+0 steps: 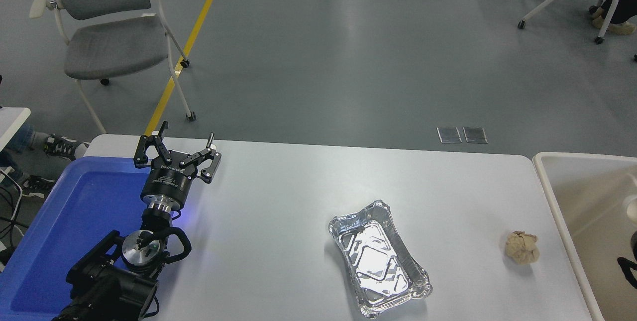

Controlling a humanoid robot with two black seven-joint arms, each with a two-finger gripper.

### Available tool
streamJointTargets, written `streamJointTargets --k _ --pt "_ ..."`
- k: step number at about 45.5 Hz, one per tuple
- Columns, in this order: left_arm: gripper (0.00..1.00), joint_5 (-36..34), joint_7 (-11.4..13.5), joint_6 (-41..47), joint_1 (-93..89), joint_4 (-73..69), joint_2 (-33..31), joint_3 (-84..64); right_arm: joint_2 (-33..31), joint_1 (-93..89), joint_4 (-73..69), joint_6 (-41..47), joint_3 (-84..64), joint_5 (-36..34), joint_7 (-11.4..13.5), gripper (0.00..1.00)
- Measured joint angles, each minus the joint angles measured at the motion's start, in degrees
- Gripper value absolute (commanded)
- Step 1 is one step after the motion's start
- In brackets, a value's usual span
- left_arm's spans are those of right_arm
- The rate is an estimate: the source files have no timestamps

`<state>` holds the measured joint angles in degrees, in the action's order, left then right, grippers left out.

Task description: Pick up paper cup place in dustbin

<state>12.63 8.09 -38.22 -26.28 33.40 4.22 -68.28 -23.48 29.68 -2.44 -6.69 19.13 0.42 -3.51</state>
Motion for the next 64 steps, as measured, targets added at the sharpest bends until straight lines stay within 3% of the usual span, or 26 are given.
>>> streamJointTargets --k 37,53,64 --pt "0.99 0.03 0.06 0.0 0.0 -0.04 0.0 0.0 -1.9 3.81 -2.61 0.95 0.54 0.01 1.16 1.0" --pt "0.99 0.02 0.08 0.09 0.01 -0.06 -0.01 -0.02 -16.25 17.43 -23.15 0.42 -8.26 1.74 5.55 1.0" --pt "0.99 0.03 0.09 0.04 0.0 -0.05 0.0 0.0 -27.06 32.21 -43.13 0.75 -19.31 10.42 8.21 1.0"
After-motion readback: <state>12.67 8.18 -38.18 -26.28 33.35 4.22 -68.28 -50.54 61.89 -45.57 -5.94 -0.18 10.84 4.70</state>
